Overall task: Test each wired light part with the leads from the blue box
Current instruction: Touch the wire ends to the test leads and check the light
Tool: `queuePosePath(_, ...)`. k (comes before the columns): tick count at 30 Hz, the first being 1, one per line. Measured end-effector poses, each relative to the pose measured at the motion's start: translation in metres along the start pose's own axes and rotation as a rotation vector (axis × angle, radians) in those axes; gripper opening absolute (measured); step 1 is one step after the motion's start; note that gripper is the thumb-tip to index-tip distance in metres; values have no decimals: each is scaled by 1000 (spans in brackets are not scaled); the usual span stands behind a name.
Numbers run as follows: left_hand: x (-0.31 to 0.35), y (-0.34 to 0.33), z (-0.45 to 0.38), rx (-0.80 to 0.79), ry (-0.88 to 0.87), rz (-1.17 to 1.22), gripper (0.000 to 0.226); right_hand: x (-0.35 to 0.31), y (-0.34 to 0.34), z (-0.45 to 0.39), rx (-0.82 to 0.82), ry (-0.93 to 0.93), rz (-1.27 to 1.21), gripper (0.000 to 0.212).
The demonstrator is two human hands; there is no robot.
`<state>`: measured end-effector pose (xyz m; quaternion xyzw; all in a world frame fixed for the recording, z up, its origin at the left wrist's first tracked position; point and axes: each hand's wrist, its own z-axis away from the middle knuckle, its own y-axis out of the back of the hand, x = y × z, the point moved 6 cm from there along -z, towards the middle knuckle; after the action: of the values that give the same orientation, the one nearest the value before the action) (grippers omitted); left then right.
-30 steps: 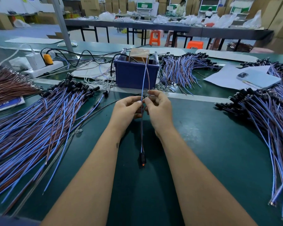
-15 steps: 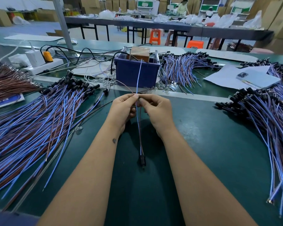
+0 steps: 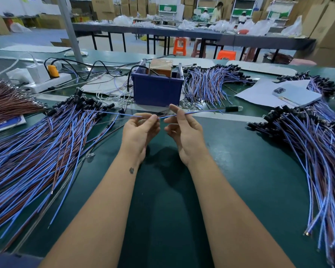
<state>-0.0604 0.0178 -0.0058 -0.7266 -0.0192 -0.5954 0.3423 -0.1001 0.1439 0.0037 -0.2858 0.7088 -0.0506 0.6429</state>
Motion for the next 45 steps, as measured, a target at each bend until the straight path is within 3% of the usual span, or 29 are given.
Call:
queuePosePath(4,-1,-23,17,-195,-176,-451,22,-11,30,7,240,7,97,32)
queuePosePath(10,-4,-95,72,-456,-455,-545,9,-66,88,10,329,33,114,33)
queuePosePath(14,-25,-150,108,-588,-504,-615,12,-115,140,12,374,51,456,33)
queuePosePath(19,-65,-203,145,-885,-362,-684,39,-182,201,27,479,113,1223,38)
queuePosePath(23,-83,-216,159,-962,-316,-731,39,-202,242,45,557,11,1567,37)
queuePosePath(26,-88,-210,152,-928,-259,-735,31,-198,250,54,619,-61,1696,26)
queuePosePath(30,-82,-187,127,-803,-174,-734,31,-184,214,52,692,93,1846,34)
queuePosePath(36,-48,-117,73,-400,-191,-833,36,-94,108,20,333,169,1716,38)
queuePosePath(40,-10,-49,36,-86,-238,-1079,38,-34,43,9,124,146,1595,38)
queuePosePath(45,34,34,-4,252,-62,-1266,39,1,-15,2,0,183,1442,34)
